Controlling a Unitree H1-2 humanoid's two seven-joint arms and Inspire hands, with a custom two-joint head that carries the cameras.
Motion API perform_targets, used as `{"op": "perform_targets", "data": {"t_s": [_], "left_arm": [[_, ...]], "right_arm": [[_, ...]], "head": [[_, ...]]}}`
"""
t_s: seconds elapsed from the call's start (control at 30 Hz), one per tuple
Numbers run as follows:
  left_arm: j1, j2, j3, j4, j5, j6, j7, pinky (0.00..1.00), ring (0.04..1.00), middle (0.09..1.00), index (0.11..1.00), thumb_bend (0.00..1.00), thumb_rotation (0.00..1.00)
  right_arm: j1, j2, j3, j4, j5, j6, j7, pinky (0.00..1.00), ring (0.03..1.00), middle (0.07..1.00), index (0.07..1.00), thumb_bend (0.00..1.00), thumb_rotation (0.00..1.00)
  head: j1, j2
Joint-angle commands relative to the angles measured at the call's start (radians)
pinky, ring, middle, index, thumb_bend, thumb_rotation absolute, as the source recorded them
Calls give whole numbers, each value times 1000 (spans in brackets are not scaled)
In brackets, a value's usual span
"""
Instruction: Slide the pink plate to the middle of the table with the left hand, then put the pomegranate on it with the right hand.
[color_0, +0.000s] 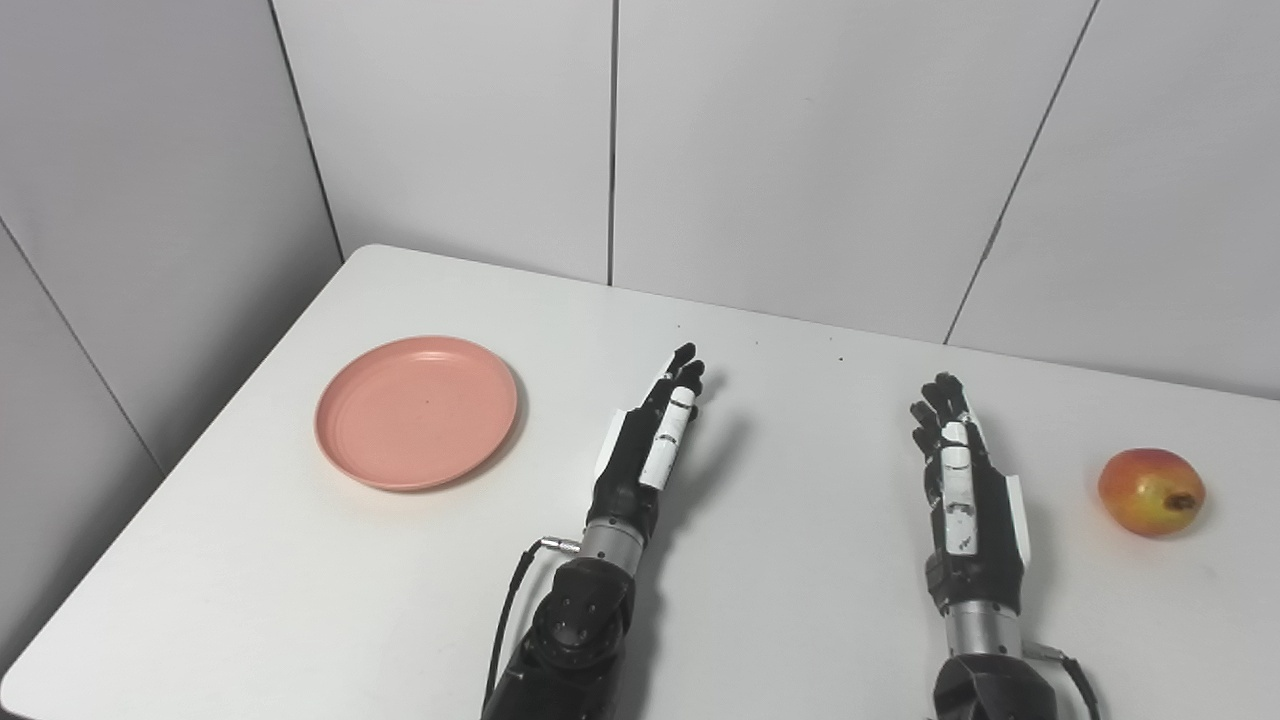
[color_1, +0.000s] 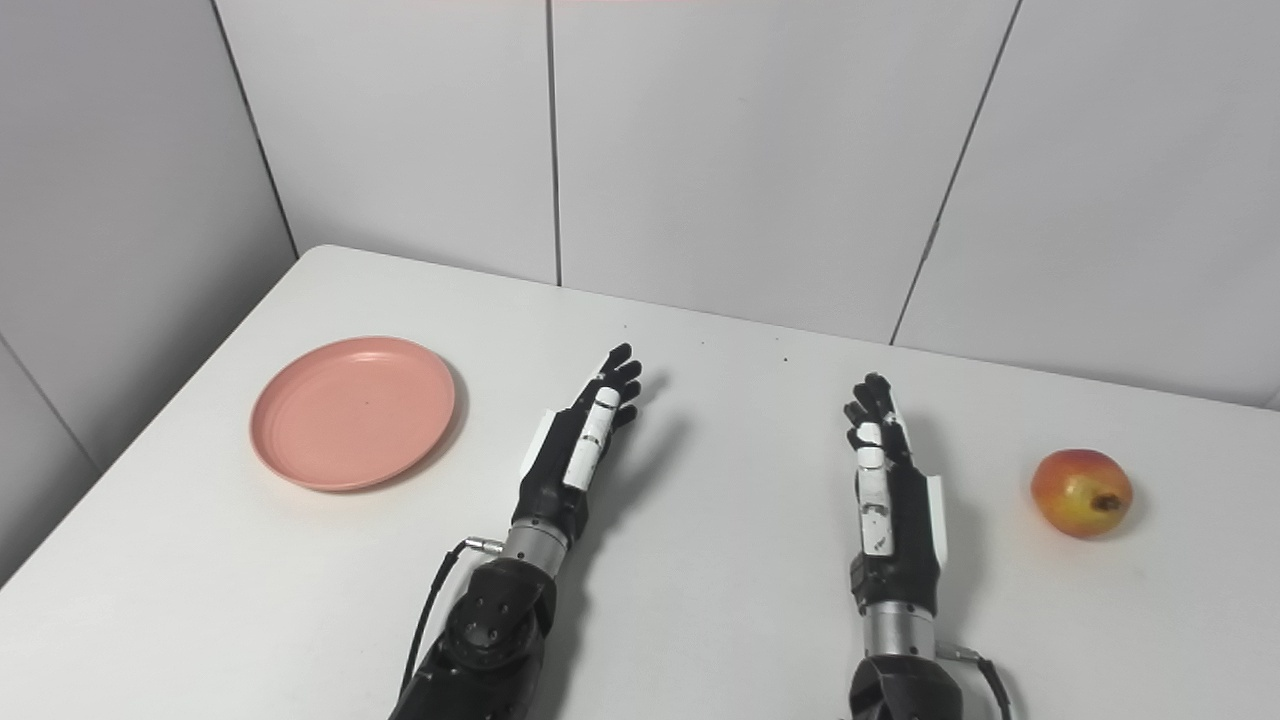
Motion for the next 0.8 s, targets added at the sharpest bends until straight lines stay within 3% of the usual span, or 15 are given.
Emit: {"op": "perform_targets", "data": {"t_s": [0.0,0.3,0.47,0.77], "left_arm": [[2,-16,0,-12,9,-47,19,901,918,919,908,455,1000],[-18,-18,13,-35,81,-82,110,818,847,858,857,438,1000],[-26,-2,13,-59,42,-120,74,852,883,890,886,425,1000],[-61,35,48,-113,35,-77,88,830,851,863,856,492,1000]], "right_arm": [[35,-18,-11,22,-1,2,13,958,927,928,924,588,926],[38,-16,-13,21,-2,0,8,957,922,922,920,592,933],[39,-18,-12,26,0,-14,15,962,926,927,924,569,947],[37,-15,-16,28,8,-7,14,956,919,920,918,591,929]], "head": [[0,0],[5,-1],[7,-3],[15,-4]]}}
